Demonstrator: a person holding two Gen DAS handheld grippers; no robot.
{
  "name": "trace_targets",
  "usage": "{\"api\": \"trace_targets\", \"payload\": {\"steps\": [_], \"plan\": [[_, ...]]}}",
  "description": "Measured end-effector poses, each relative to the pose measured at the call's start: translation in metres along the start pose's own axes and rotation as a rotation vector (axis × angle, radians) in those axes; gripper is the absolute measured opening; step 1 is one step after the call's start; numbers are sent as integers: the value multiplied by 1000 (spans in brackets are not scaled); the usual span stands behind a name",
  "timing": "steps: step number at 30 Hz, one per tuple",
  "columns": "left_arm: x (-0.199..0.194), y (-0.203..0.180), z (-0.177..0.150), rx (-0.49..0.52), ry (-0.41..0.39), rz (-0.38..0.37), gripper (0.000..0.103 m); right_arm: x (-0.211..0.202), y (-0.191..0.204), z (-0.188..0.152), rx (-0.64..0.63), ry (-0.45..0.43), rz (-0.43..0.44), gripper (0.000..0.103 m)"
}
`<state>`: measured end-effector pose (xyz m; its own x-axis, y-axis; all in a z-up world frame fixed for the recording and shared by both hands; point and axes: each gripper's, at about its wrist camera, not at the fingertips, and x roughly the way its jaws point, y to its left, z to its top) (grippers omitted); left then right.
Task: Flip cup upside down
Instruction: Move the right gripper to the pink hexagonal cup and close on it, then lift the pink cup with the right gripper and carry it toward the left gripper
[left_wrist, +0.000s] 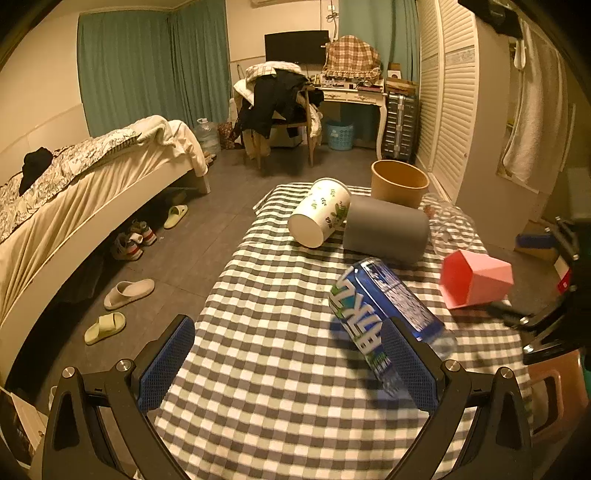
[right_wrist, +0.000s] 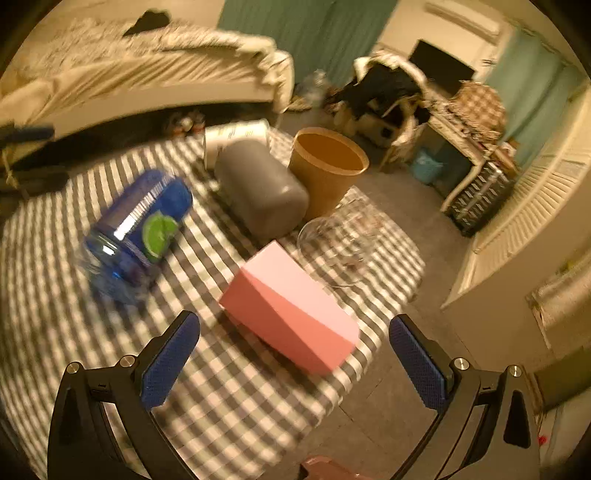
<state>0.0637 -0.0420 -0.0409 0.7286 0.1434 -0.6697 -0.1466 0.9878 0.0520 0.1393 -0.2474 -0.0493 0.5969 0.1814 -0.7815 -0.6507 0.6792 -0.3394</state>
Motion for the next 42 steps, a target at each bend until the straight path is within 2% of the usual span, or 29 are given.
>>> {"api": "trace_targets", "payload": {"steps": [3, 10, 14, 16, 19, 24, 29, 37, 39, 42], "plan": [[7, 2, 5, -3, -6, 30, 103, 27, -3, 2, -46, 36, 17, 102], [21, 9, 12, -15, 1, 13, 103, 56, 6, 11, -130, 63, 52, 101], [27, 10, 9, -8, 10, 8, 103, 67, 13, 15, -151, 86, 60, 89], [29, 12, 8, -5, 13, 7, 103, 71, 12, 18, -138, 90, 62, 87], [28, 15, 5, 2, 13, 8, 103, 63, 19, 20, -143, 74, 16, 79], [22, 24, 2, -10, 5, -4, 103, 42, 18, 21, -6, 102, -41, 71], [8, 34, -3, -25, -7, -33, 103, -4, 34, 16, 145, 109, -59, 69], [-23, 64, -11, -52, -62, -83, 103, -75, 92, 8, 398, 141, 22, 69], [-27, 74, -15, -66, -68, -90, 103, -83, 107, 6, 449, 158, 35, 69], [-30, 92, -20, -96, -63, -109, 103, -86, 129, 3, 550, 178, 103, 69]]}}
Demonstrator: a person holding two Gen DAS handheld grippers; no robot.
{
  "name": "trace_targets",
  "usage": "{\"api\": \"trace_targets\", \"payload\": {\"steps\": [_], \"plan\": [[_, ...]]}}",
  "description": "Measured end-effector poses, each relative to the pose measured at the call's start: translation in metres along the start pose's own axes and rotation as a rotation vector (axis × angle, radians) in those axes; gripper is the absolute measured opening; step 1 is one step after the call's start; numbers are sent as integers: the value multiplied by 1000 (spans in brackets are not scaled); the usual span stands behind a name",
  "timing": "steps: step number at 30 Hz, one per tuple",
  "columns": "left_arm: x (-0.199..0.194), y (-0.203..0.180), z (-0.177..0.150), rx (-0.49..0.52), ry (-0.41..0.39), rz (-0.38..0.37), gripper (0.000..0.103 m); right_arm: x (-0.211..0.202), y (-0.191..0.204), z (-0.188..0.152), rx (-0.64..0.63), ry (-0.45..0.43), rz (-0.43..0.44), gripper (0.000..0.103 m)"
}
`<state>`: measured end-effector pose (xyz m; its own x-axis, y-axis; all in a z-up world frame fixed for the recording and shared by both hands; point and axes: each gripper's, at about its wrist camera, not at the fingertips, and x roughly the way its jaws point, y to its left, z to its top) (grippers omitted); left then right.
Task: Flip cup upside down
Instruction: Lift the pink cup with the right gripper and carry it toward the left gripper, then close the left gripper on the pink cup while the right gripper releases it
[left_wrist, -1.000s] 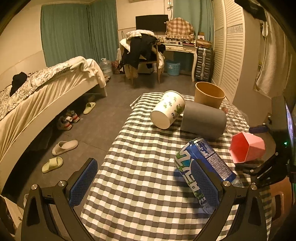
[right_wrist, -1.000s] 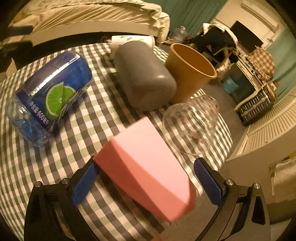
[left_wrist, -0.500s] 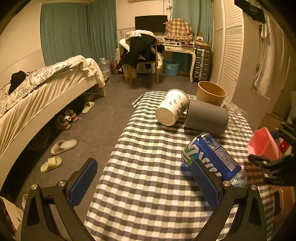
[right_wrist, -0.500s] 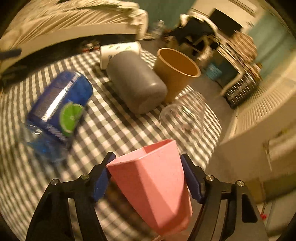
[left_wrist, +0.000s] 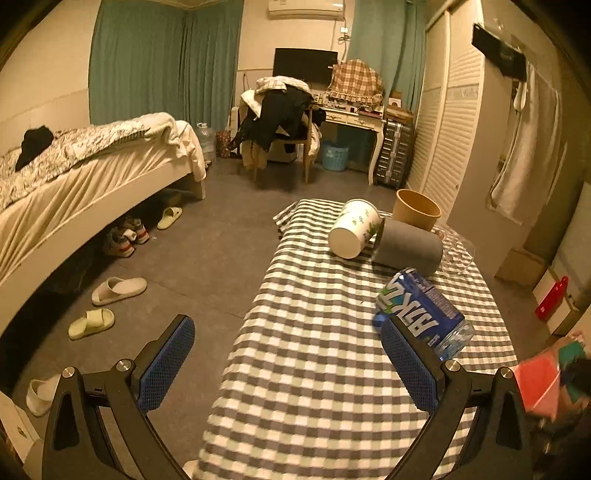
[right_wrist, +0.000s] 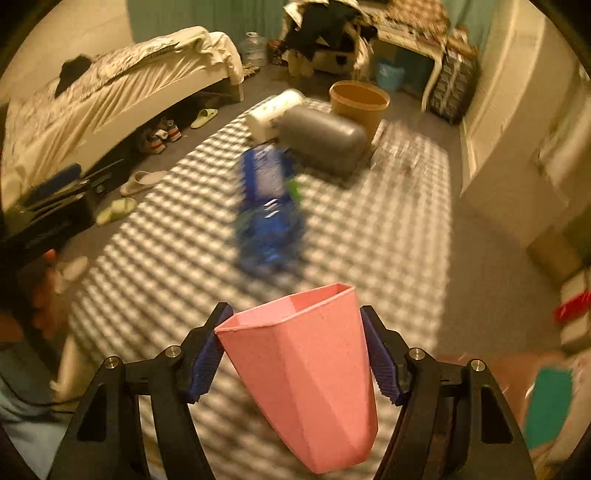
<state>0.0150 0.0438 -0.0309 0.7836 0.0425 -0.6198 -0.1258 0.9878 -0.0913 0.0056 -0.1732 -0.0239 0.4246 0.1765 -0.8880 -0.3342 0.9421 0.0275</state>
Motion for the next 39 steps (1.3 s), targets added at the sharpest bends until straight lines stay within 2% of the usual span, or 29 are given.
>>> {"api": "trace_targets", "payload": {"steps": [6, 12, 15, 22, 23, 24, 26, 27, 33, 39], "plan": [[-1, 28, -9, -11, 25, 15, 103, 26, 21, -1, 243, -10, 165, 69], [-4, 38, -17, 16, 24, 38, 103, 51, 12, 1, 412, -57, 128, 68], [-2, 37, -21, 32, 29, 49, 103, 55, 5, 1, 445, -73, 111, 68], [0, 28, -27, 50, 38, 61, 103, 58, 15, -1, 370, -125, 85, 69], [0, 27, -27, 54, 39, 62, 103, 55, 15, -2, 358, -137, 85, 71], [-1, 24, -27, 58, 39, 63, 103, 52, 16, -3, 347, -152, 80, 78], [-3, 19, -27, 64, 39, 65, 103, 36, 17, -3, 317, -205, 60, 87], [-3, 16, -26, 67, 38, 66, 103, 29, 17, -4, 306, -227, 51, 88], [-18, -10, -22, 107, 19, 56, 103, -24, 13, -11, 220, -338, -48, 91], [-38, -47, -24, 138, -3, 31, 103, -64, -6, -35, 183, -419, -173, 92]]}}
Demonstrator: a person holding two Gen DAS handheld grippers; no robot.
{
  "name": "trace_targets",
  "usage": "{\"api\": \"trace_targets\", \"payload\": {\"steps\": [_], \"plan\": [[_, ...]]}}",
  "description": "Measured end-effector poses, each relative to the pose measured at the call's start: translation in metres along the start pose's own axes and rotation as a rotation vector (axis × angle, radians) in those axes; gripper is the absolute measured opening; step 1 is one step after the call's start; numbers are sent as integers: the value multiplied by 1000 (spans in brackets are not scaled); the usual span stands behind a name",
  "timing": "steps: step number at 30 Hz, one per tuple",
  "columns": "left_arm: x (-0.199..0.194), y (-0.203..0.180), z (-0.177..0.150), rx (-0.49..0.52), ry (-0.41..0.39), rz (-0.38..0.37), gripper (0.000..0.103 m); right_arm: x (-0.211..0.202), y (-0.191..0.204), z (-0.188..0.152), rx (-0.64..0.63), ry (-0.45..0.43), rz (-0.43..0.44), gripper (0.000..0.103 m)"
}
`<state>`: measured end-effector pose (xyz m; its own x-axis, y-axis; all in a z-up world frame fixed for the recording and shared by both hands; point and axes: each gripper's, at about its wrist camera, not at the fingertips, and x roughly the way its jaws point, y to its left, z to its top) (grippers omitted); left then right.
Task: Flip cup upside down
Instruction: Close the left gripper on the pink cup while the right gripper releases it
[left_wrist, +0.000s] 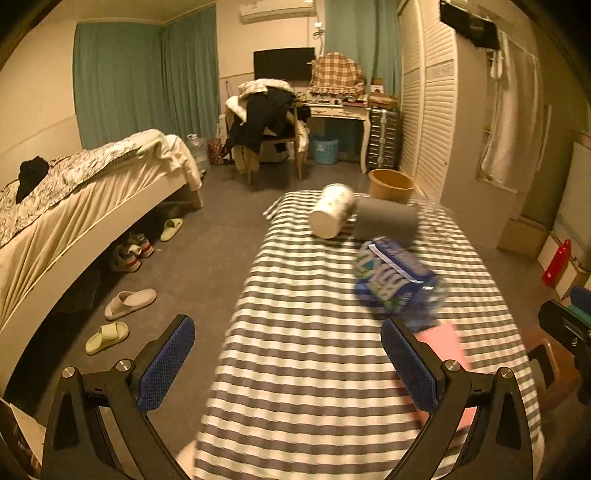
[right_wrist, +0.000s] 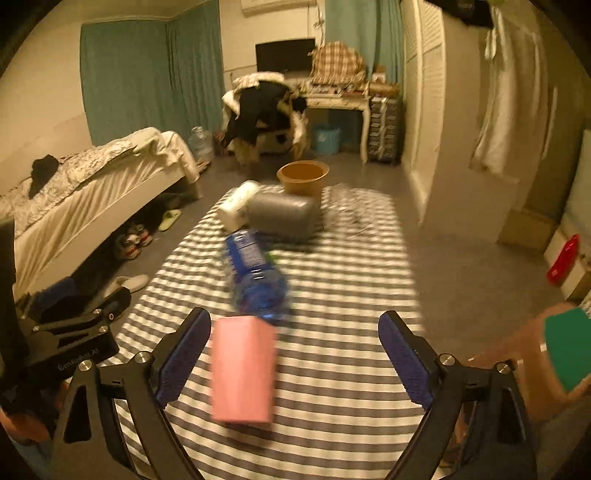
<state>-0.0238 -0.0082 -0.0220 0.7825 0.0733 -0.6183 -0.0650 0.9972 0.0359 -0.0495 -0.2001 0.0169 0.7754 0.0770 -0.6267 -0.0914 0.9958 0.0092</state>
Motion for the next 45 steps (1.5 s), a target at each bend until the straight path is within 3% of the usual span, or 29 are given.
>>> {"api": "trace_targets", "payload": {"steps": [7, 13, 23, 40, 43, 45], "plan": [[-22, -46, -1, 49, -28, -14, 103, -35, -44, -17, 27, -66, -59, 94], [-29, -75, -15, 71, -15, -21, 103, -43, -75, -36, 72, -72, -61, 95], [-22, -95, -42, 37, 34, -25, 103, -36, -84, -60, 56, -50, -76, 95], [21, -116, -77, 40, 177, -128, 102, -10, -96, -77, 65, 22, -111, 95], [27, -117, -80, 45, 186, -148, 92, -6, -95, -78, 63, 32, -113, 95], [31, -116, -80, 48, 198, -159, 75, -5, -94, -78, 62, 37, -113, 95]]}}
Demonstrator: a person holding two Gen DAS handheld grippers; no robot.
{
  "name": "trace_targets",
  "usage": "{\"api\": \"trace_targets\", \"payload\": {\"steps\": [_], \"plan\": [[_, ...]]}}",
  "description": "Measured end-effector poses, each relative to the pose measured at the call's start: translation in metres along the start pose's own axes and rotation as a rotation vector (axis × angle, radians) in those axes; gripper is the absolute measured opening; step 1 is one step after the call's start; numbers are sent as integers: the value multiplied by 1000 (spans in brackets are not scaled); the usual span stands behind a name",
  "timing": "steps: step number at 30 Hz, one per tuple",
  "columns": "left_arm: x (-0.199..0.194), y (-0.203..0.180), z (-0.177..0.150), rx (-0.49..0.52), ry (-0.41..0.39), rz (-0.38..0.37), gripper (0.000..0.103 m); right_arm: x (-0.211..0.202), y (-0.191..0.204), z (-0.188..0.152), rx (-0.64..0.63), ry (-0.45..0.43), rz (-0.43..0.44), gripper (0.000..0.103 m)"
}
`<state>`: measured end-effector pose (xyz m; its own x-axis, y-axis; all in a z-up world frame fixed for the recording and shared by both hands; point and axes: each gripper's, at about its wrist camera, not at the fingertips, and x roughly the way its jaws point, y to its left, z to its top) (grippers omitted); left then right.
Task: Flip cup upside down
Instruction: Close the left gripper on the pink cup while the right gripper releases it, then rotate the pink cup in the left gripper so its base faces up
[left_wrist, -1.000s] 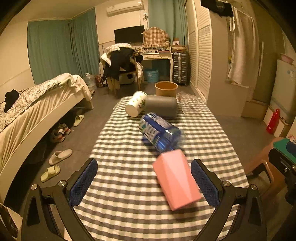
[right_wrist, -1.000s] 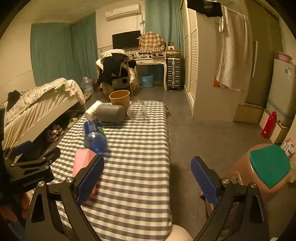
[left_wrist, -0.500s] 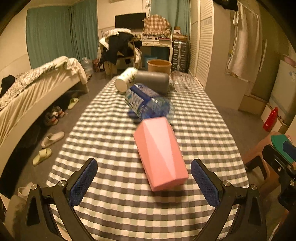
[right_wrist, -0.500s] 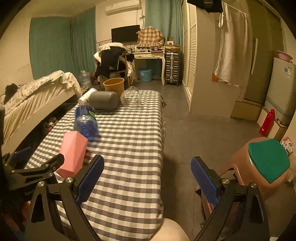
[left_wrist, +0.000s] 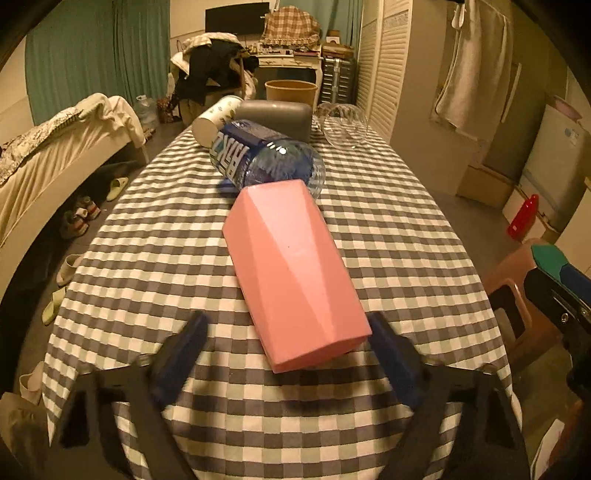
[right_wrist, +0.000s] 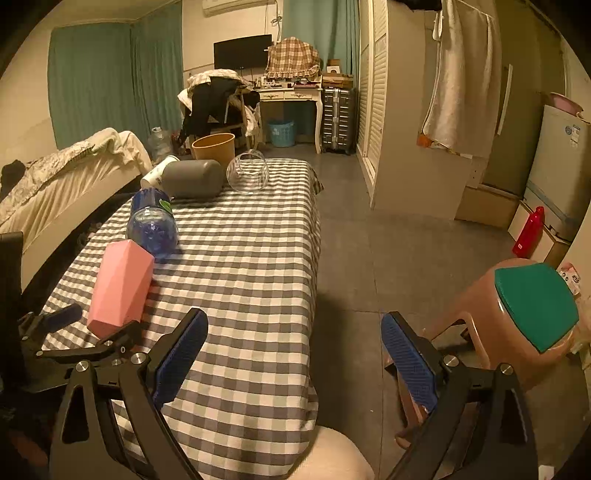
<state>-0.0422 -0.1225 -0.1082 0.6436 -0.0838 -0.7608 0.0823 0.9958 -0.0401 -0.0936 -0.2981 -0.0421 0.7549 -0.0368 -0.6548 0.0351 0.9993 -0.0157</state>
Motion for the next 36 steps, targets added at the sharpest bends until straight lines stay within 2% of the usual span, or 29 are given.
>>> {"api": "trace_targets", "payload": {"steps": [2, 3, 9, 12, 16, 18, 23, 25, 27, 28, 31, 36], "plan": [[3, 1, -1, 0, 15, -30, 63, 2, 2, 0, -1, 4, 2, 95], [2, 1, -1, 2, 17, -38, 60, 2, 3, 0, -2, 4, 1, 95], [-13, 5, 3, 45, -12, -36, 57, 1, 8, 2, -10, 5, -4, 95], [-25, 13, 7, 70, -49, -13, 57, 2, 12, 3, -13, 7, -8, 95], [-34, 22, 14, 64, -78, -8, 57, 4, 16, 2, -21, 16, -4, 95], [-34, 24, 18, 72, -70, -7, 41, 5, 20, 3, -30, 21, -1, 95], [-32, 24, 22, 105, -59, -3, 40, 5, 26, 4, -41, 18, 1, 95], [-32, 25, 18, 103, -59, -12, 46, 6, 27, 4, -43, 19, -2, 95], [-34, 24, 14, 100, -63, -4, 75, 7, 27, 4, -47, 23, -9, 95], [-35, 24, 12, 97, -73, 0, 79, 8, 26, 4, -47, 26, -10, 95], [-38, 25, 6, 97, -95, 8, 81, 9, 25, 4, -43, 29, -14, 95], [-14, 34, -4, 51, -19, -19, 81, 12, 28, 3, -48, 36, -12, 95]]}}
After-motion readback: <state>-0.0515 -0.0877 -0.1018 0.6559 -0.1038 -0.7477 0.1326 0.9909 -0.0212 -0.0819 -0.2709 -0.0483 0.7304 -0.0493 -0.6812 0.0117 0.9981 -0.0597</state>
